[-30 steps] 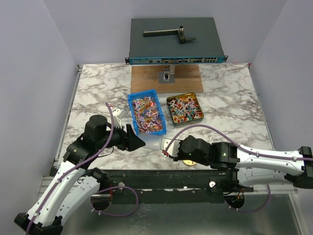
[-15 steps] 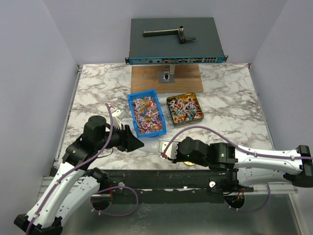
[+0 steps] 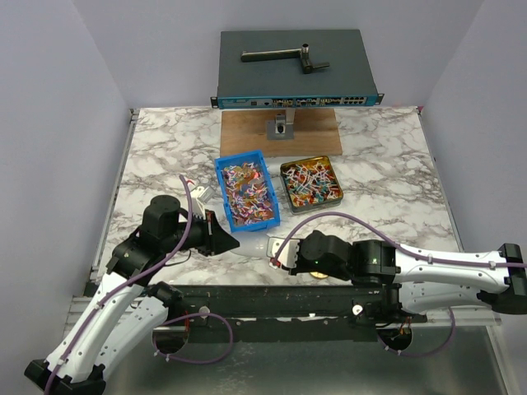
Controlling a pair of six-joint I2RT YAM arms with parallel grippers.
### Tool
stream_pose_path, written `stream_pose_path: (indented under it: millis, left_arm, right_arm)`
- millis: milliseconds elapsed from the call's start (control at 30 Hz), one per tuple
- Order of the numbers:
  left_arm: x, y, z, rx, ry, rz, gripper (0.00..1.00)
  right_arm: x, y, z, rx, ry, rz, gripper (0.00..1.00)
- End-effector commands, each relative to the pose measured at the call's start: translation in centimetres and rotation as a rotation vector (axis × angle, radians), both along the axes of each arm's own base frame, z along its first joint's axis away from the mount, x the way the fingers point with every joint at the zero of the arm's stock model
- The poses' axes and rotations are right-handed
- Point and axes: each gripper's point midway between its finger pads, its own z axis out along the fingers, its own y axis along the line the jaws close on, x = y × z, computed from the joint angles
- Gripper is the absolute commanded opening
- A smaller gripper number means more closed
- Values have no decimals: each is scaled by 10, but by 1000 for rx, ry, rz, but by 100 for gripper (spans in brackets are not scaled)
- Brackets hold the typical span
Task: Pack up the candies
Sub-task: Pick up the spatula from the center of the board.
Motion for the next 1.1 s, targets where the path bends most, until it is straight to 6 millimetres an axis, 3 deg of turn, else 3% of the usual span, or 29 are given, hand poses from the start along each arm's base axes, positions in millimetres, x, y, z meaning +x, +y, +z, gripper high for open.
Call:
stream_pose_path:
  millis: [0,167,533,833,1067]
  left_arm:
    - [-6,-4,6,-33,-14,-37,0]
    - [-7,-5,12,-58,-17,-41,0]
    - [-14,-15,25,-161,34,-60,0]
    - [-18,-17,30,-183,49,-79,0]
    - [-20,-18,28,-187,65,-96,0]
  right_arm:
    - [-4,8,25,92,-4,18,3]
    - [-6,7,33,129,6,14,11]
    - [-20,14,46,212,48,90,55]
    - [-21,17,55,266,21,117,56]
    - [-24,18,57,304,18,135,50]
